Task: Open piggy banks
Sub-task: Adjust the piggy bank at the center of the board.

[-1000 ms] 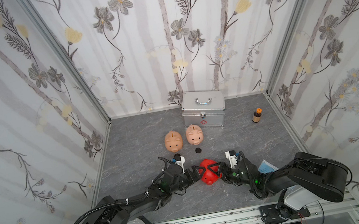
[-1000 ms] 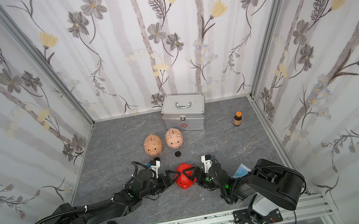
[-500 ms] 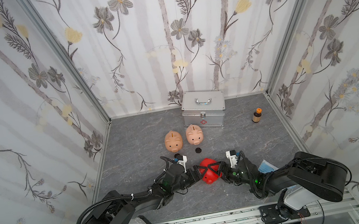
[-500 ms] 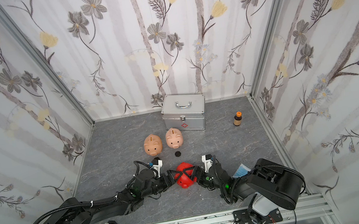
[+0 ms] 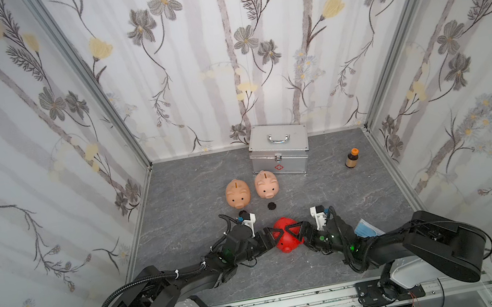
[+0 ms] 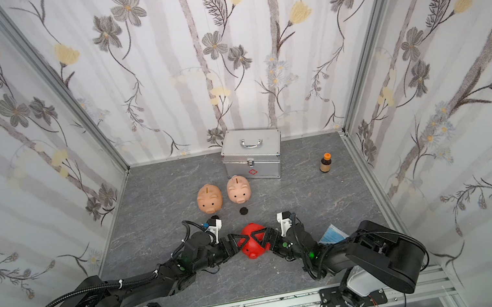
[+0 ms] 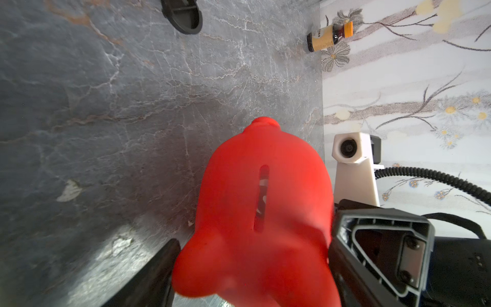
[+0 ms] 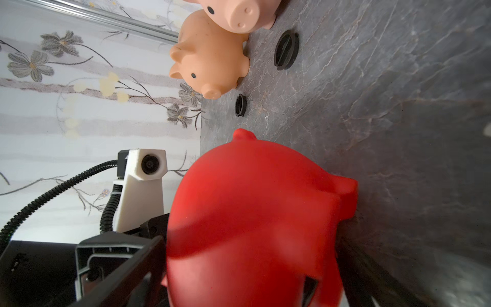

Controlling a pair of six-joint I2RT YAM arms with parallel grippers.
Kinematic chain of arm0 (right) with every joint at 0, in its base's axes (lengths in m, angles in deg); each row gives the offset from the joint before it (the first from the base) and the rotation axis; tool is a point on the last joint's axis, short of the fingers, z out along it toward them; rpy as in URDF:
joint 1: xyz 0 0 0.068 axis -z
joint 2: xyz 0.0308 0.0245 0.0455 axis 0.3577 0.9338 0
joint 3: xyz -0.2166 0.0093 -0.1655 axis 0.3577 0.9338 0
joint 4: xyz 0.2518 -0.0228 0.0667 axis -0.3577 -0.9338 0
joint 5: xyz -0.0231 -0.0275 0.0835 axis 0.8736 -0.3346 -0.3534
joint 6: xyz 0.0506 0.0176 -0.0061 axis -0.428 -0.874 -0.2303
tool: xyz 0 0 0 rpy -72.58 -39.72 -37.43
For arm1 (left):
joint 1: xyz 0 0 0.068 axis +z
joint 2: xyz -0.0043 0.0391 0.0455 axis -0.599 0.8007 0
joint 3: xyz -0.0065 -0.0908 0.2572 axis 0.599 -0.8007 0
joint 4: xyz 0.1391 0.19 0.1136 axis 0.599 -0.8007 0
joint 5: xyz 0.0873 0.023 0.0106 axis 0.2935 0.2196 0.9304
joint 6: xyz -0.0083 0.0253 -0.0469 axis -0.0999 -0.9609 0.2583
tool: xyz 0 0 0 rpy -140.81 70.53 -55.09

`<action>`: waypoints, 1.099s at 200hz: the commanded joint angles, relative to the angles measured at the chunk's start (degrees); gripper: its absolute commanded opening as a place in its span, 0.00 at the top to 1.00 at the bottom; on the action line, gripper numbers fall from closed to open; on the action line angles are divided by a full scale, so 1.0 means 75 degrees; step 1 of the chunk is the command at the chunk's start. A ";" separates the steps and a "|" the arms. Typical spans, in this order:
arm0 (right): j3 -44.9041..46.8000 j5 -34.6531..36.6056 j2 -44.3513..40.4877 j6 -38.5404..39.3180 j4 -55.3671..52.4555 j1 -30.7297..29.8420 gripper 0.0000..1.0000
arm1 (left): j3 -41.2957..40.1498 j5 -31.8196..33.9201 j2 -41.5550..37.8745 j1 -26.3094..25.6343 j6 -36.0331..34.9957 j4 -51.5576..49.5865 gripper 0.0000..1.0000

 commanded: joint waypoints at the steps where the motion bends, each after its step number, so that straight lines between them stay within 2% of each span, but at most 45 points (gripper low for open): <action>1: -0.0023 0.0464 -0.0654 0.0412 -0.0791 -0.0067 0.00 | 0.0169 0.0219 -0.0148 0.0003 -0.0237 -0.0314 0.23; 64: -0.0234 0.2324 -0.2870 0.0981 -0.4132 -0.0226 0.00 | 0.0621 0.0666 -0.0537 -0.0027 -0.0779 -0.1632 0.22; 96: -0.0615 0.3364 -0.3781 0.1299 -0.5678 -0.0223 0.00 | 0.1101 0.1154 -0.0634 -0.0125 -0.1145 -0.2755 0.22; 117: -0.0843 0.3803 -0.4269 0.1813 -0.6089 -0.0229 0.00 | 0.1436 0.1403 -0.0582 -0.0207 -0.1336 -0.3281 0.22; 132: -0.1042 0.4304 -0.4659 0.1776 -0.6631 -0.0223 0.00 | 0.1744 0.1660 -0.0483 -0.0345 -0.1498 -0.3698 0.22; 169: -0.0886 0.4578 -0.5497 0.2345 -0.6889 -0.0224 0.00 | 0.2643 0.2333 -0.0020 -0.0717 -0.1839 -0.4847 0.22; 220: -0.0494 0.5001 -0.6686 0.2494 -0.7319 -0.0218 0.00 | 0.4183 0.3396 0.0781 -0.1282 -0.2229 -0.6594 0.22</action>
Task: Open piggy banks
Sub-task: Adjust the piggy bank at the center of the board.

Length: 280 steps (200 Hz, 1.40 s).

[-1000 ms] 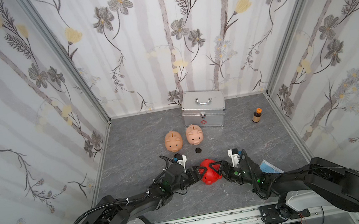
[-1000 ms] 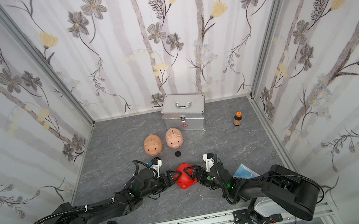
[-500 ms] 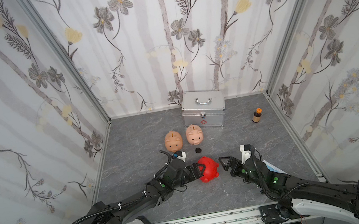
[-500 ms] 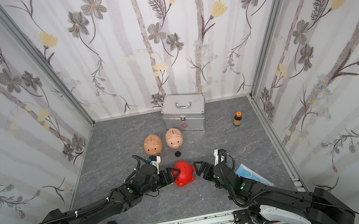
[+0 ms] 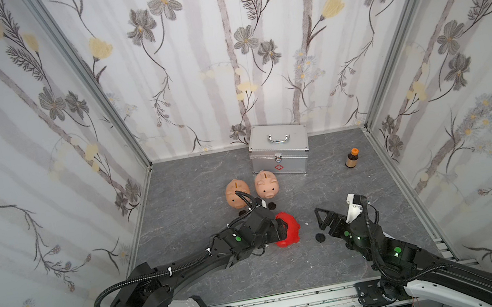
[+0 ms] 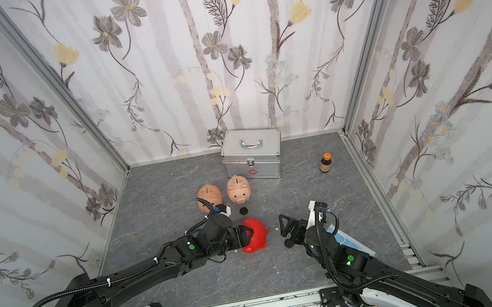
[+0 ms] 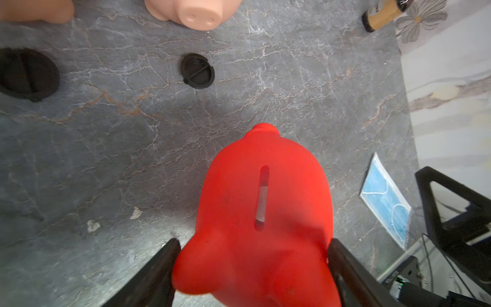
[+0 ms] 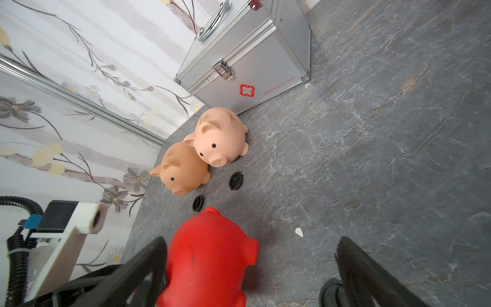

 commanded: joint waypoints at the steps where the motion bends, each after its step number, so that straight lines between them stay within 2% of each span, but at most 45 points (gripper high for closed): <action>1: 0.0131 0.0485 -0.0418 0.0161 -0.0278 -0.0008 0.00 | 0.0644 0.0872 0.0322 -0.0206 -0.0300 -0.1079 0.22; 67: 0.0377 0.0718 -0.1111 0.0221 -0.0646 0.0059 0.00 | 0.2878 0.2392 0.1948 -0.1003 -0.0732 -0.2949 0.22; 94: 0.0399 0.0694 -0.1095 0.0221 -0.0669 0.0071 0.00 | 0.3593 0.2686 0.2567 -0.1247 -0.0849 -0.3400 0.22; 114: 0.0413 0.0686 -0.1130 0.0215 -0.0705 0.0071 0.00 | 0.3827 0.2678 0.2833 -0.1342 -0.0860 -0.3483 0.16; 157: 0.0425 0.0654 -0.1094 0.0256 -0.0695 0.0126 0.00 | 0.3827 0.2437 0.2980 -0.1405 -0.0773 -0.3269 0.08; 182: 0.0424 0.0613 -0.1043 0.0244 -0.0681 0.0130 0.00 | 0.3709 0.2236 0.2898 -0.1403 -0.0732 -0.3049 0.00; 206: 0.0408 0.0624 -0.1054 0.0250 -0.0714 0.0151 0.00 | 0.3430 0.1891 0.2650 -0.1397 -0.0749 -0.2564 0.00; 240: 0.0355 0.0613 -0.0989 0.0209 -0.0824 0.0166 0.00 | 0.2776 0.0915 0.2212 -0.1312 -0.0712 -0.1450 0.00; 280: 0.0322 0.0445 -0.0852 0.0255 -0.0714 0.0187 0.00 | 0.1540 -0.0566 0.1577 -0.0948 -0.0425 0.0494 0.00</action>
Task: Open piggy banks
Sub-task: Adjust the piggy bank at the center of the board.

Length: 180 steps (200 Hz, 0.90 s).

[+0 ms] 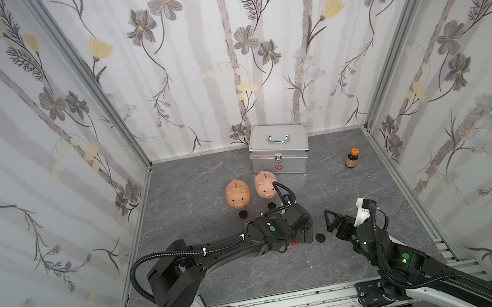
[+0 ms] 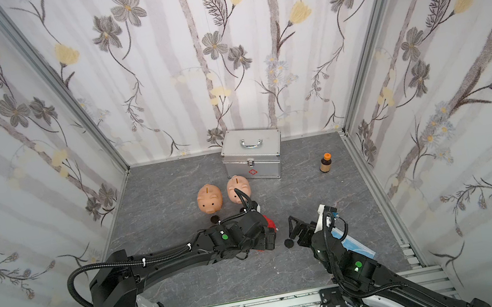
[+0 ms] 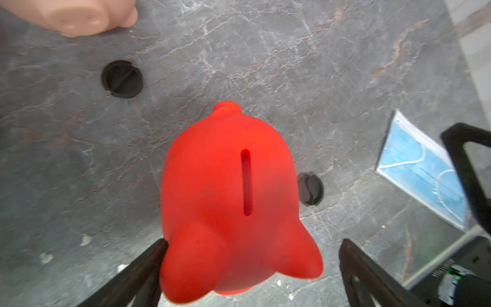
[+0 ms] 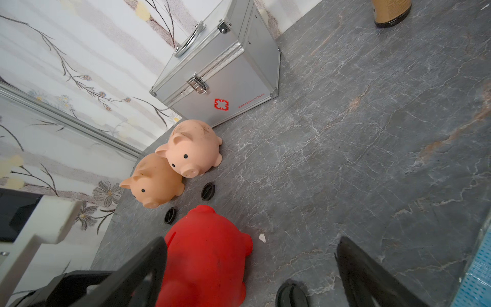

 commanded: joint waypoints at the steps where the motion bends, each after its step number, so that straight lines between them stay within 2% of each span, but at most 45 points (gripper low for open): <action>1: -0.0087 -0.0095 0.0094 0.0043 0.0106 0.0010 0.00 | -0.0637 -0.1132 -0.0361 0.0225 0.0323 0.1661 0.00; 20: -0.0244 -0.0329 0.0268 0.0234 0.0155 0.0010 0.00 | -0.1419 -0.1583 -0.0874 0.0497 0.0540 0.2559 0.00; 49: -0.0778 -0.1091 0.0871 0.0951 0.0255 -0.0085 0.00 | -0.2580 -0.1575 -0.2032 0.0939 0.0665 0.3359 0.00; 71: -0.1442 -0.0723 0.1792 0.0957 -0.0153 -0.0667 0.00 | -0.3566 -0.1617 -0.2933 0.1407 0.0919 0.3894 0.00; 94: -0.2336 -0.0162 0.3031 0.0477 -0.0945 -0.1332 0.00 | -0.4313 -0.2059 -0.3541 0.2017 0.1168 0.4315 0.00; 118: -0.3104 0.0122 0.4149 -0.0322 -0.1670 -0.1659 0.00 | -0.4799 -0.2308 -0.3938 0.2462 0.1248 0.4521 0.00; 166: -0.4233 0.0239 0.5479 -0.1469 -0.2411 -0.1788 0.00 | -0.5532 -0.3235 -0.4207 0.3414 0.1503 0.5294 0.00; 180: -0.4807 0.0174 0.5883 -0.1486 -0.2664 -0.1788 0.00 | -0.5721 -0.3562 -0.4190 0.3688 0.1596 0.5558 0.00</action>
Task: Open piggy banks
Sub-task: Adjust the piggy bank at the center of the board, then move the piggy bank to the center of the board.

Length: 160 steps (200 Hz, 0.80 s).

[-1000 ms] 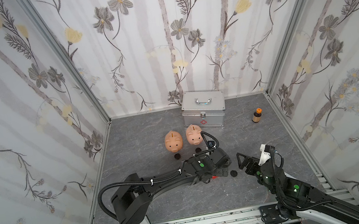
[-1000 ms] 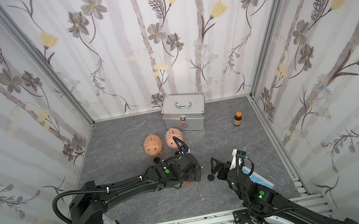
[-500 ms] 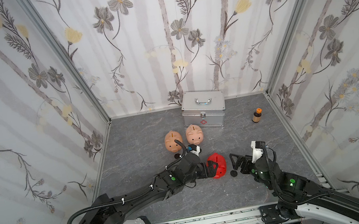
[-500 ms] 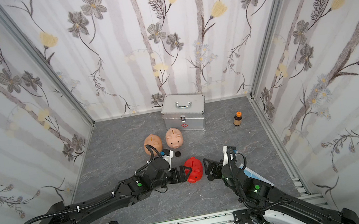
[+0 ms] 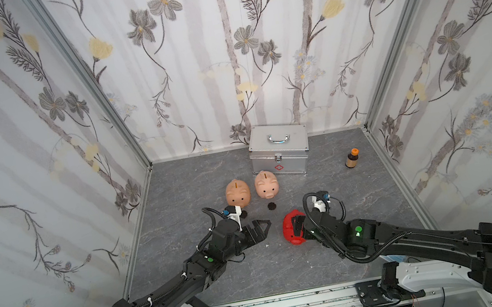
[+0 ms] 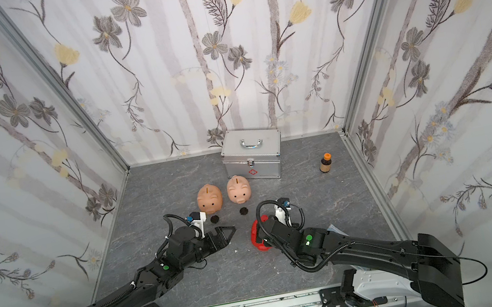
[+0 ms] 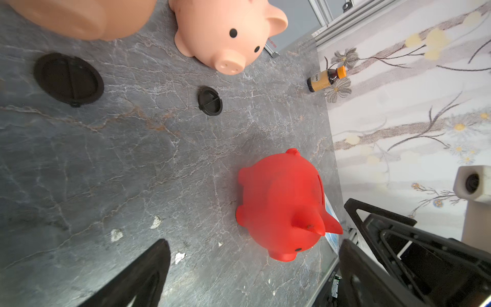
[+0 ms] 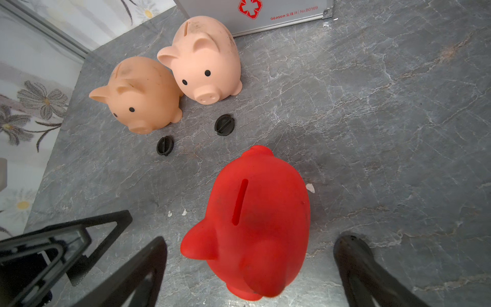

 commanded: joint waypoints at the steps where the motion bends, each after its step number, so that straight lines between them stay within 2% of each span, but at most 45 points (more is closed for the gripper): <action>1: -0.0662 0.0233 0.0504 -0.0577 -0.0521 -0.0019 0.00 | -0.0242 -0.0700 -0.0022 0.0369 0.0251 0.0833 0.00; 24: -0.1349 0.0144 0.1294 -0.0744 -0.1063 -0.0046 0.00 | -0.0424 -0.1067 -0.0054 0.0678 0.0281 0.1041 0.00; 78: -0.2178 0.0015 0.2536 -0.1034 -0.1858 -0.0064 0.00 | -0.0634 -0.1248 -0.0271 0.0846 0.0163 0.1013 0.00; 160: -0.2440 -0.0223 0.3218 -0.1192 -0.2327 -0.0077 0.00 | -0.0691 -0.1246 -0.0307 0.0875 -0.0011 0.0838 0.00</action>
